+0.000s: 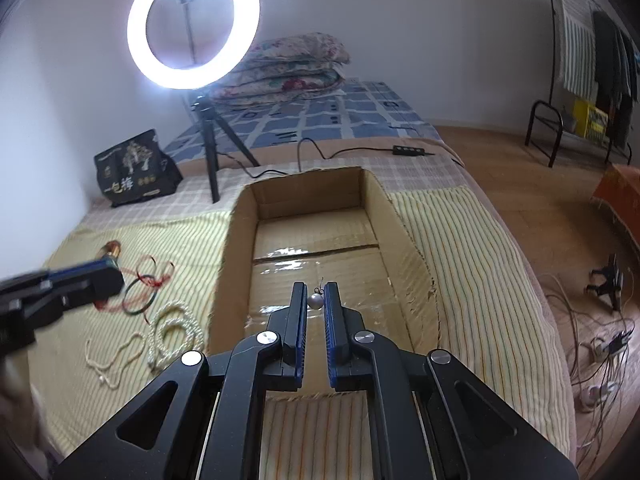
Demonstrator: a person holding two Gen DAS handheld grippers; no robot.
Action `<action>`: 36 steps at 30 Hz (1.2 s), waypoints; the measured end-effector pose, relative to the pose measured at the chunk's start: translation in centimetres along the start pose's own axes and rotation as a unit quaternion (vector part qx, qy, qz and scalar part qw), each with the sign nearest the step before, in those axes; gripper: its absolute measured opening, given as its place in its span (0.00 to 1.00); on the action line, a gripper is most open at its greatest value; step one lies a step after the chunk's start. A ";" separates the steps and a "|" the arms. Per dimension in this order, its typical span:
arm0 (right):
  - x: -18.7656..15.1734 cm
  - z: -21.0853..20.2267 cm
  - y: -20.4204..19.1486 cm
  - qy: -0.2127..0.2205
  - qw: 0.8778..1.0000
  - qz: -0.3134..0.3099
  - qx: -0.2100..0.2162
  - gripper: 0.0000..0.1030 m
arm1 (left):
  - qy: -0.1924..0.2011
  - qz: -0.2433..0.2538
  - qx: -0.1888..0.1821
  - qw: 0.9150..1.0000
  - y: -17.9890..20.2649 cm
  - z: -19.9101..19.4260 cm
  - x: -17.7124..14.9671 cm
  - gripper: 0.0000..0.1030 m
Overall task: Organize jewelry
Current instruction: 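Carry the pendant with the left tool into the box while the right tool carries the earring there, then open both tools in the box and move them back over the remaining jewelry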
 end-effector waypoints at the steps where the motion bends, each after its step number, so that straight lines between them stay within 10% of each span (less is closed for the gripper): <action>1: 0.1 0.2 0.2 -0.001 1.000 0.002 0.000 0.07 | -0.002 0.000 -0.004 1.000 0.5 0.5 0.1 0.14; 21: 0.1 2.9 2.8 -0.032 0.999 0.044 -0.003 0.08 | -0.054 0.021 -0.004 0.998 3.1 5.8 -1.4 0.24; 25: 0.4 2.4 3.0 -0.022 0.999 0.041 -0.020 0.54 | -0.047 0.031 0.006 0.998 3.1 5.6 -1.4 0.47; 36: 1.0 0.8 2.7 -0.008 0.999 0.029 -0.042 0.70 | -0.037 0.035 0.018 0.999 2.2 3.2 -1.5 0.57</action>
Point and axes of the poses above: each gripper's, at about its wrist camera, not at the fingertips, and z roughly the way its jaws point, y to its right, x to its top, the point moved 10 cm from there along z, roughly the way its jaws point, and after that the axes turned 7 degrees about -y, right-handed, at the moved point
